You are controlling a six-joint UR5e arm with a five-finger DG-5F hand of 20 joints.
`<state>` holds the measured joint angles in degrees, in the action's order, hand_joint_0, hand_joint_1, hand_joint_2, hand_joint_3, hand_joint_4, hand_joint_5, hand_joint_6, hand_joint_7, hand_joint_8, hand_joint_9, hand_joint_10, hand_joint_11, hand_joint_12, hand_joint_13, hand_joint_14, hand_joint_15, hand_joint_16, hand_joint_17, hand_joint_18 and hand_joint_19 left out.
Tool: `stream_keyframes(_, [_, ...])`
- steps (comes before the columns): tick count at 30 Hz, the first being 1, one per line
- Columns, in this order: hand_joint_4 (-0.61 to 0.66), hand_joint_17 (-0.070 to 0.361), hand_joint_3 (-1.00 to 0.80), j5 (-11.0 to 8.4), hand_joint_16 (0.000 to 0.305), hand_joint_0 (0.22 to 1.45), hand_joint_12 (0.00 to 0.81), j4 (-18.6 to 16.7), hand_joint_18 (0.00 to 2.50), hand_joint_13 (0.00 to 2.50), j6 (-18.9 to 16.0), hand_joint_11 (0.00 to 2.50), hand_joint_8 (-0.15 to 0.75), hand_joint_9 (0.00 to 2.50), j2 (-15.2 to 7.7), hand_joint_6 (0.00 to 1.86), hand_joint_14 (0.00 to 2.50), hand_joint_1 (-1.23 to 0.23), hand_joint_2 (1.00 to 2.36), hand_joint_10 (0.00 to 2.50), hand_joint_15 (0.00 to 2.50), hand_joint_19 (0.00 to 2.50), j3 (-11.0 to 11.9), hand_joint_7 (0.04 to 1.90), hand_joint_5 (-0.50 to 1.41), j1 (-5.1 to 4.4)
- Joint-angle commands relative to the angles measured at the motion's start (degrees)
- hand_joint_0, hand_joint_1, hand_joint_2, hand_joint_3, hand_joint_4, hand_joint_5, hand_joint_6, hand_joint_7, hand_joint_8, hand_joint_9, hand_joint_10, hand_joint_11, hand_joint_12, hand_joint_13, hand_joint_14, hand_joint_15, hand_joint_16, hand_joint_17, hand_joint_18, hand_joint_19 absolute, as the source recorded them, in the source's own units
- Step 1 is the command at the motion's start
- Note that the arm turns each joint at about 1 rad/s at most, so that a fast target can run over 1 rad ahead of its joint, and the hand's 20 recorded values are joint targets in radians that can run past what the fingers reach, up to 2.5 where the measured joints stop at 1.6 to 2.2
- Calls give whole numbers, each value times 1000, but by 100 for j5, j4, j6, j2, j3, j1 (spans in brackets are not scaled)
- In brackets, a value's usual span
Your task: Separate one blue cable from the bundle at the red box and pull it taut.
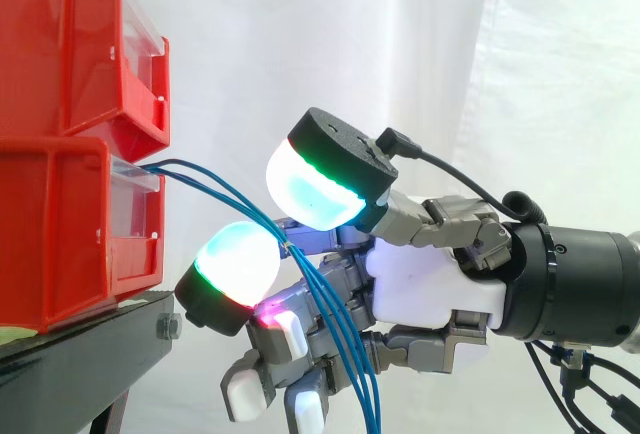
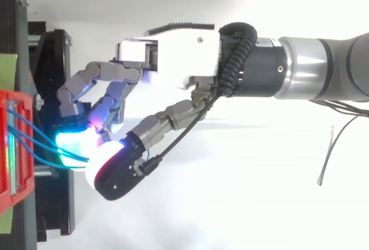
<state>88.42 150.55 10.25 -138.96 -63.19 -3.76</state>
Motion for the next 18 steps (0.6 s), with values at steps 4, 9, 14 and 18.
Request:
stream_keyframes(4, [158, 112, -500, 0, 50, 639, 390, 1, 866, 800, -6, 1010, 392, 964, 0, 773, 19, -735, 1000, 21, 541, 670, 0, 1045, -154, -2])
stream_keyframes(9, [171, 113, -500, 9, 50, 597, 394, 1, 874, 808, -6, 1022, 392, 963, 0, 774, 18, -748, 1000, 20, 544, 676, 0, 1049, -157, -2])
stream_keyframes(14, [172, 113, -500, 105, 50, 589, 395, 62, 878, 811, -6, 1008, 395, 965, 0, 773, 19, -741, 1000, 23, 546, 676, 0, 1046, -158, -11])
stream_keyframes(18, [174, 113, -500, 158, 50, 589, 393, 124, 881, 816, -6, 1016, 396, 970, 0, 774, 18, -727, 1000, 20, 541, 674, 0, 1036, -158, -29])
